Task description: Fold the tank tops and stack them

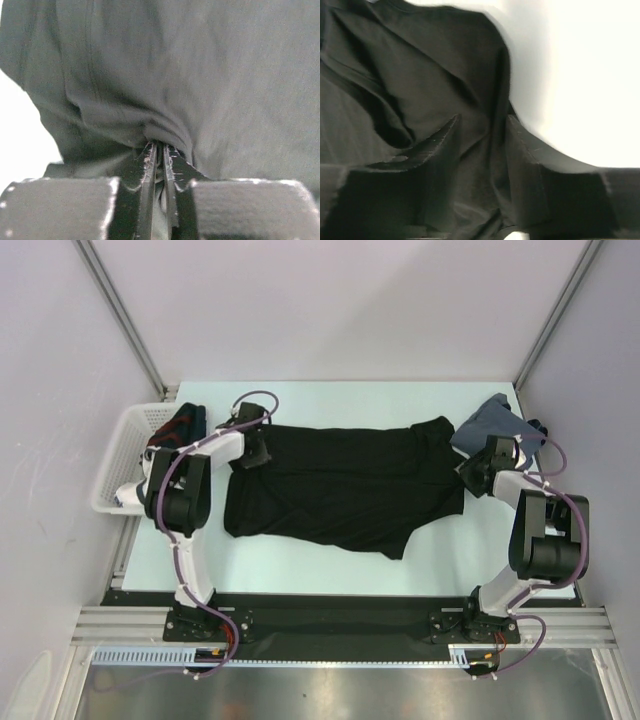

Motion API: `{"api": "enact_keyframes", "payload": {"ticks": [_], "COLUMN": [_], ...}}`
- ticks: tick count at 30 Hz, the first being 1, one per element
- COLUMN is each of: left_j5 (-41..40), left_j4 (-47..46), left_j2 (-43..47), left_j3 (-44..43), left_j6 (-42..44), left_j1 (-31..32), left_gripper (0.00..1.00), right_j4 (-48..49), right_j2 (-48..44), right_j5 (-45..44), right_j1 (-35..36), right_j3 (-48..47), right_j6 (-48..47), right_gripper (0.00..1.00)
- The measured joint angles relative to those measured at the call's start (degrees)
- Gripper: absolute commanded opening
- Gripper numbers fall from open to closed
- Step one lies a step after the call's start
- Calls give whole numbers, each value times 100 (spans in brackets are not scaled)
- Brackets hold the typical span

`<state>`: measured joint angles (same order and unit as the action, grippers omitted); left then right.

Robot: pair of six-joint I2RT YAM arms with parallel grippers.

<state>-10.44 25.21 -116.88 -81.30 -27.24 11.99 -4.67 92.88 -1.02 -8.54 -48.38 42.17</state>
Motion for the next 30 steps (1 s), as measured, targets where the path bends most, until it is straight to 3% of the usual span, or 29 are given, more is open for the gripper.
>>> {"api": "enact_keyframes", "payload": {"ticks": [1,2,3,5,8,13,19,27,30], "left_j5": [-2,-2,-7,-33,-57,-155,-267,225,400], "left_j4": [-46,-35,-2,52,55,-13,-74,-81,-55], "left_j2": [101,229,372,678,1287,2747,4400,5515,5799], "left_j3": [153,319,494,855,1480,2496,3139,4422,4784], "left_j6": [17,44,96,81,33,-122,-389,-535,-586], "left_j1": [11,15,11,-20,-55,-59,-61,-59,-59], "left_gripper": [26,48,60,81,89,92,89,84,83], "right_j4": [-7,-31,-70,-192,-592,-1185,-1755,-2050,-2052], "right_j2": [-2,-15,-42,-142,-518,-1932,-3171,-3617,-3598], "right_j5": [7,17,15,-57,-409,-870,-824,175,444], "right_j1": [0,22,46,138,452,767,1274,2396,2778], "right_j3": [-35,-68,-87,-94,-85,162,553,1834,2070], "right_j6": [-11,-48,-81,-131,-195,-328,-568,-468,-323], "right_gripper": [68,75,87,92,90,87,73,54,54]}}
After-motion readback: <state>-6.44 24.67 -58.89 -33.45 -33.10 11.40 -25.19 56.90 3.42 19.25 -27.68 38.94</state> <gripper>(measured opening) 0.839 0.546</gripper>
